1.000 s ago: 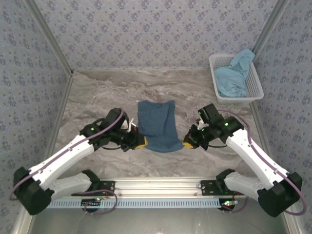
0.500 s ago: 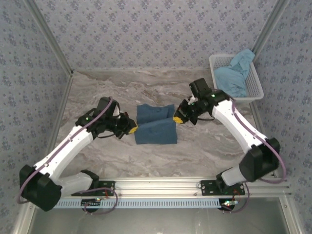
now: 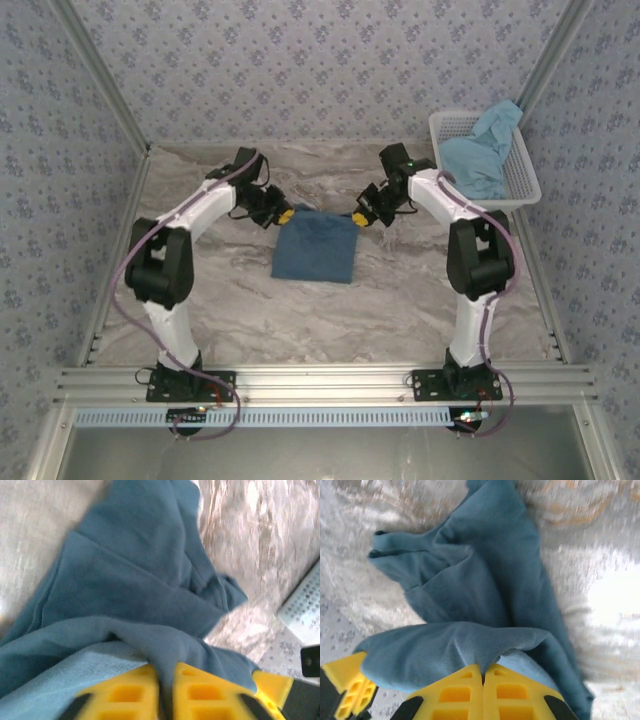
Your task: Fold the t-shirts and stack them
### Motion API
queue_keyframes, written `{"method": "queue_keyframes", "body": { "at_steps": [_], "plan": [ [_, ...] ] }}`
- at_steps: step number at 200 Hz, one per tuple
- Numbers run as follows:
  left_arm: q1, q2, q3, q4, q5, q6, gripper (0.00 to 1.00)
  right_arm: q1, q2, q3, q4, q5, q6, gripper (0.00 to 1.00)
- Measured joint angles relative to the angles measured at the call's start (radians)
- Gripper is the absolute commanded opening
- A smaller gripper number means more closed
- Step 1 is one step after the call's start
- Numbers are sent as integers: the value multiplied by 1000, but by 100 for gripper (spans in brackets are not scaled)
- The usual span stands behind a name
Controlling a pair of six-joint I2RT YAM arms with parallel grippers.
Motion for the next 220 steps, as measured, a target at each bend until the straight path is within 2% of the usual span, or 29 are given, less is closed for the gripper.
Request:
{"method": "queue_keyframes", "body": {
  "at_steps": [10, 38, 53, 65, 83, 103, 135, 177, 202, 220],
  "plan": [
    [13, 64, 45, 0, 0, 9, 39, -10, 40, 30, 3, 6, -3, 21],
    [40, 155, 90, 11, -2, 43, 55, -39, 139, 119, 37, 27, -24, 35],
    [46, 151, 92, 15, -12, 58, 56, -56, 160, 134, 58, 33, -23, 45],
    [45, 138, 92, 22, -27, 64, 56, -68, 161, 134, 64, 47, -34, 48],
    [39, 56, 26, 43, -61, 63, 52, -79, 149, 132, 72, 78, -52, 49],
    [16, -119, -128, 60, -94, 34, 48, -78, 92, 77, 107, 111, -78, 41],
    [-64, -350, -345, 107, -92, -53, 48, -61, -52, -75, 156, 122, -87, 32],
    [-194, -370, -505, 208, -56, -222, 49, -8, -68, -161, 209, 96, -93, 33],
    [-293, -346, -585, 375, -57, -392, 50, 12, -41, -162, 210, 55, -102, 32],
    [-368, -317, -635, 507, -96, -523, 59, 12, -27, -162, 205, 42, -116, 33]
  ]
}}
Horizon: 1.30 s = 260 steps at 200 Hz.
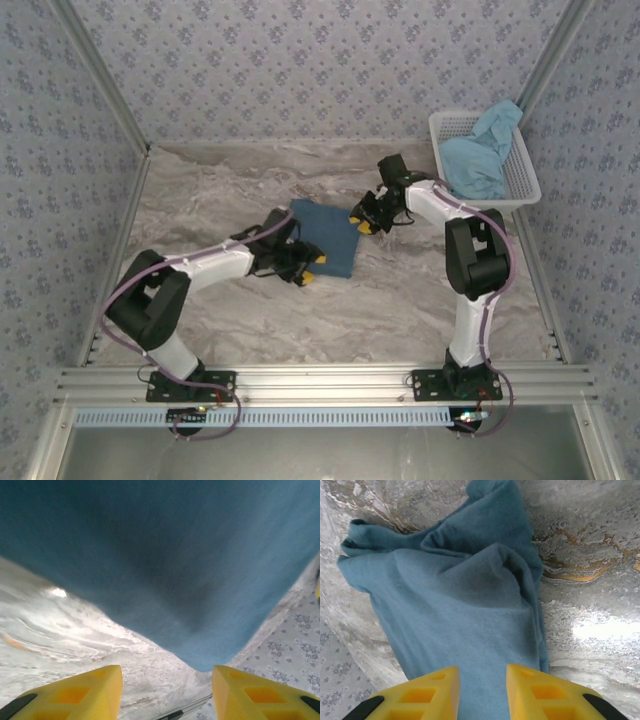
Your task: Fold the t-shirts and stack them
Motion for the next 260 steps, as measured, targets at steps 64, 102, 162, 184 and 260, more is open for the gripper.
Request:
{"method": "queue_keyframes", "body": {
  "at_steps": [64, 102, 162, 184, 260],
  "plan": [
    [-114, 67, -67, 288, -214, -293, 62, -37, -150, -69, -49, 1, -51, 34],
    [-112, 154, -48, 364, -291, -412, 36, -43, -333, -127, -67, -12, -51, 34],
    [-23, 244, 20, 418, -351, -489, 19, -57, -475, -185, -128, -18, -51, 33],
    [96, 267, 52, 415, -359, -466, 18, -57, -514, -209, -145, -18, -51, 33],
    [632, 378, 302, 193, -139, -14, 20, -61, -609, -278, -154, -13, -43, 33]
  ]
}}
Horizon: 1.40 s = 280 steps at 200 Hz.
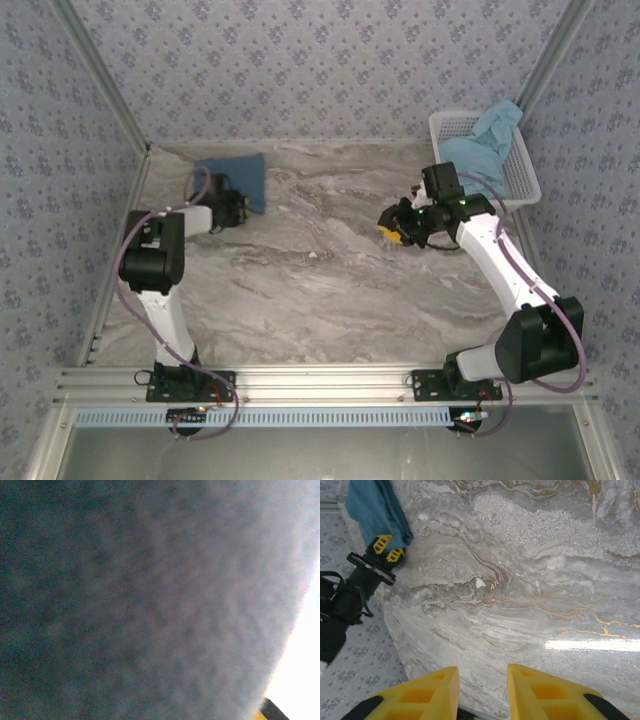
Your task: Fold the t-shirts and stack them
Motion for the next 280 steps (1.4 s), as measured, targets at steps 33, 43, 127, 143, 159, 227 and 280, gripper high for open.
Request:
{"method": "queue_keyframes", "body": {
  "at_steps": [33, 43, 127, 143, 159, 227, 280],
  "plan": [
    [164, 93, 177, -167, 108, 245, 21, 0, -5, -27, 2, 1, 11, 34],
    [194, 116, 218, -201, 136, 292, 21, 0, -5, -30, 6, 2, 15, 34],
    [227, 213, 400, -313, 237, 456, 56, 27, 42, -29, 69, -1, 26, 35],
    [222, 184, 378, -322, 235, 473, 68, 29, 35, -30, 102, -2, 16, 39],
    [217, 91, 313, -373, 205, 513, 91, 28, -3, -44, 176, -1, 11, 43],
    [56, -681, 17, -516, -171, 644, 98, -20, -212, -160, 509, 1, 72, 100],
    [38, -885, -43, -652, -327, 846, 98, -82, -269, -160, 382, 98, 6, 100]
  ]
}}
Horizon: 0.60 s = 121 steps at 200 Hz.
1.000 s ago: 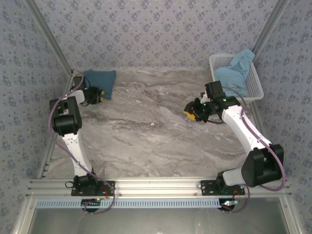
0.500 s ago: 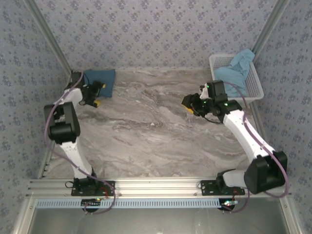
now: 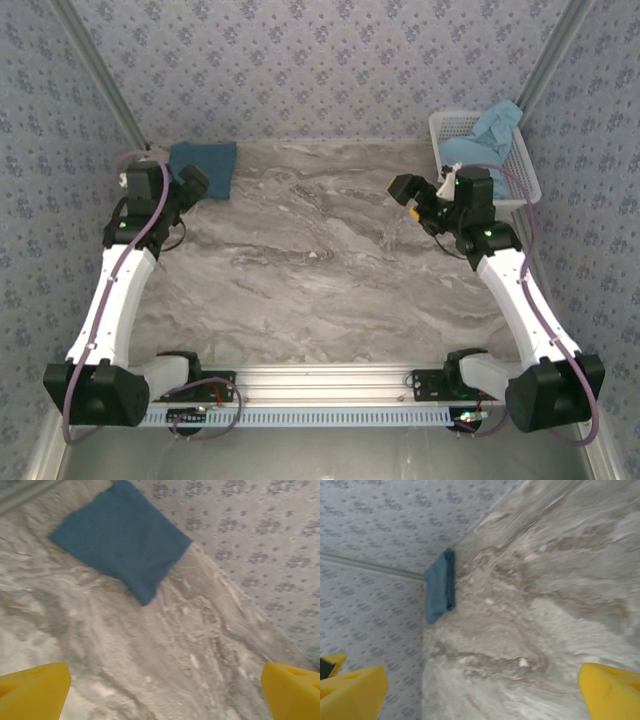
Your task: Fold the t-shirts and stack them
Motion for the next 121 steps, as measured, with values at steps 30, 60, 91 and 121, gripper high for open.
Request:
{"method": "queue_keyframes", "body": {
  "at_steps": [30, 60, 91, 121],
  "plan": [
    [49, -19, -45, -50, -19, 79, 98, -2, -92, 31, -161, 244, -87, 100],
    [-31, -158, -271, 103, -240, 203, 98, -19, -145, -62, -129, 499, -244, 100],
    [-41, -166, -543, 387, -333, 418, 98, -18, -175, -398, 109, 683, -456, 100],
    [-16, 10, -664, 618, -324, 489, 98, -47, -79, -599, 331, 759, -597, 100]
  ]
}}
